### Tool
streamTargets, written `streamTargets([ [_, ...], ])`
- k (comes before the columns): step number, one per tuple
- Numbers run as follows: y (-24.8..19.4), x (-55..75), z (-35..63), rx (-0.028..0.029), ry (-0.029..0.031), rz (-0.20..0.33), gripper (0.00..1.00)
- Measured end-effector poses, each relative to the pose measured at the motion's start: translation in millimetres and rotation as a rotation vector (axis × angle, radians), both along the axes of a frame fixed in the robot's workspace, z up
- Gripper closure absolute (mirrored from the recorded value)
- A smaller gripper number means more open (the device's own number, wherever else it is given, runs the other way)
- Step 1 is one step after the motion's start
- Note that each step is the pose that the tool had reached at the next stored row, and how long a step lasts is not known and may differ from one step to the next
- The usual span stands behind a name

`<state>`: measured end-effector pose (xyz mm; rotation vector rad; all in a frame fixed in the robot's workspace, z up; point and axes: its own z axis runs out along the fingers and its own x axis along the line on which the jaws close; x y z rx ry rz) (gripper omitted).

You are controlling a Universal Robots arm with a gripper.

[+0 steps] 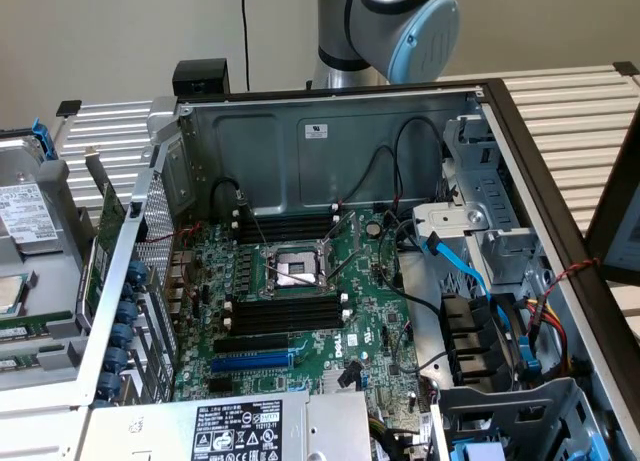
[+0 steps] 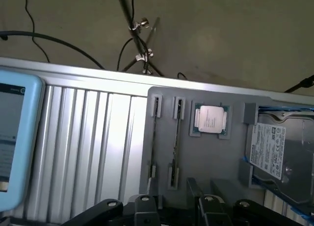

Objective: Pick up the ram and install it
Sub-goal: 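Pick up the ram and move it above insertion slot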

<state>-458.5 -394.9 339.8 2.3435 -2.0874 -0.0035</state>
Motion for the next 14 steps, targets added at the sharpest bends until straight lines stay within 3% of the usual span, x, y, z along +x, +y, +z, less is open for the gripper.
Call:
streamTargets([
  [4, -2.1, -2.4, -7.2, 0.0002, -0.0033, -0.002, 0.64],
  [14, -2.3, -4.0, -25.4, 0.0000, -0.0047, -0.015, 0.64],
])
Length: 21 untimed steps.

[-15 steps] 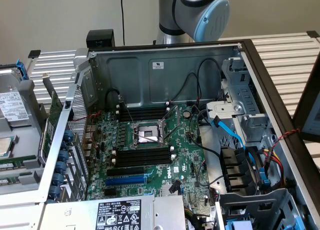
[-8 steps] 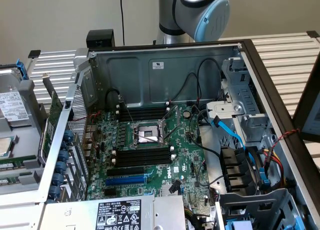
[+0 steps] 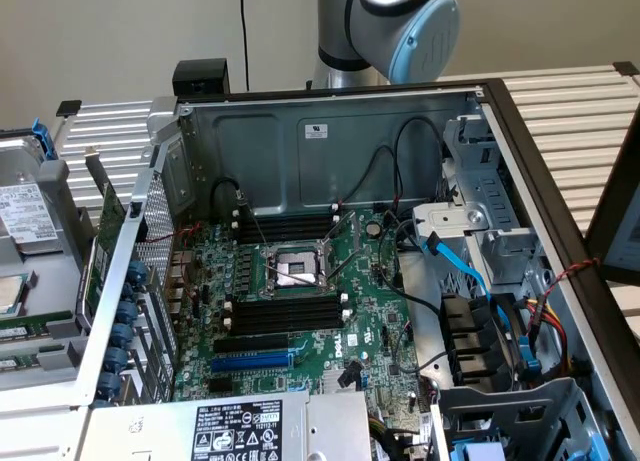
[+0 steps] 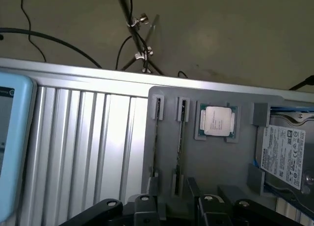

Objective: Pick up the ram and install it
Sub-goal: 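Pick up the ram and move it above insertion slot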

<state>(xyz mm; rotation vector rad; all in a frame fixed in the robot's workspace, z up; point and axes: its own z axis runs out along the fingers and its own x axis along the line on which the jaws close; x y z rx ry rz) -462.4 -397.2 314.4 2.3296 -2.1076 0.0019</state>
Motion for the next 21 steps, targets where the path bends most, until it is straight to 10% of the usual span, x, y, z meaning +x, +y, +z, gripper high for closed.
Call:
streamTargets([
  [7, -0.6, -1.0, -12.6, 0.0000, 0.0001, -0.012, 0.64],
  [21, -15.5, -1.0, -38.1, 0.0000, -0.0015, -0.028, 0.64],
])
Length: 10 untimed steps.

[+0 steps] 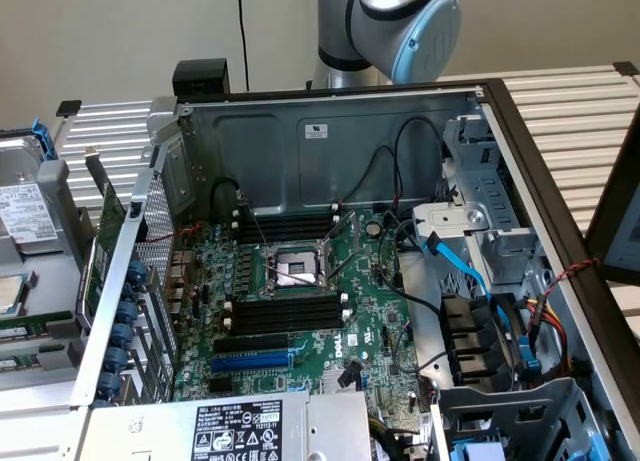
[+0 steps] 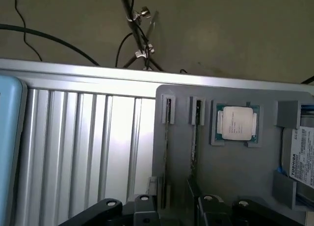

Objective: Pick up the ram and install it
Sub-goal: 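Pick up the ram and move it above insertion slot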

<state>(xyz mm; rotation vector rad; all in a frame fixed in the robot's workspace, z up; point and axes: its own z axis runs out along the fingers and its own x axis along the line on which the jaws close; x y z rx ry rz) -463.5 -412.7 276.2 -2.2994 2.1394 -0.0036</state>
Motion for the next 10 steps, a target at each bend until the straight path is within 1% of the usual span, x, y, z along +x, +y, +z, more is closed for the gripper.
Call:
streamTargets([
  [6, 0.1, 1.5, -11.0, 0.0001, 0.0000, -0.002, 0.64],
  [7, 0.6, 1.7, -12.8, 0.0000, 0.0000, -0.002, 0.64],
  [10, 4.2, 2.1, -17.7, -0.0016, -0.0001, -0.002, 0.64],
])
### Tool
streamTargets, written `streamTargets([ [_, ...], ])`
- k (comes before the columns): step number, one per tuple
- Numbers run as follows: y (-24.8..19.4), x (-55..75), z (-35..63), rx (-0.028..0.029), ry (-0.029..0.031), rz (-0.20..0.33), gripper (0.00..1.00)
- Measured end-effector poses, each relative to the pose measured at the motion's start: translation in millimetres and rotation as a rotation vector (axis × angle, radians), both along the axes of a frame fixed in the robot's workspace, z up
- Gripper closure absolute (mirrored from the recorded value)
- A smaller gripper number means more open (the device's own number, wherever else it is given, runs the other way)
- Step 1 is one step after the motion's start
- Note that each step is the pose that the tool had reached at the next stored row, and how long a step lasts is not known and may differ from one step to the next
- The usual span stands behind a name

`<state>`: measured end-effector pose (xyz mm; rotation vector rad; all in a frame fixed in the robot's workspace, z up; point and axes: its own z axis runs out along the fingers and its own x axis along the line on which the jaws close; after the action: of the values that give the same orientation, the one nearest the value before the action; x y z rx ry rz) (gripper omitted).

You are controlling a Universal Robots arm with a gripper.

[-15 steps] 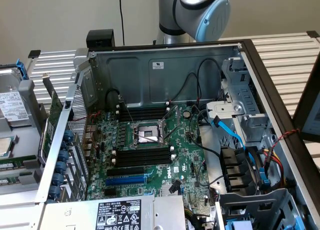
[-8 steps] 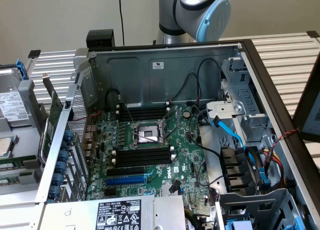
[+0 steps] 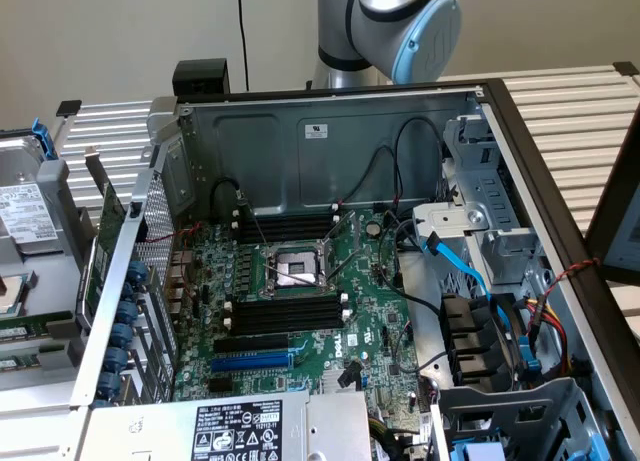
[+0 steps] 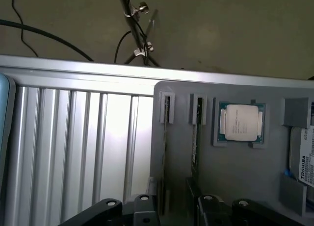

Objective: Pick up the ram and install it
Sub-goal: 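Pick up the ram and move it above insertion slot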

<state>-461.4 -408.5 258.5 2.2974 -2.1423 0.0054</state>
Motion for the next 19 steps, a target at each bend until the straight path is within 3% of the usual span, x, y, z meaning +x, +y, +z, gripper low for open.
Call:
streamTargets([
  [14, -2.3, 1.0, -25.3, -0.0009, -0.0007, 0.000, 0.64],
  [19, -7.6, 2.4, -34.6, -0.0008, -0.0041, 0.000, 0.64],
])
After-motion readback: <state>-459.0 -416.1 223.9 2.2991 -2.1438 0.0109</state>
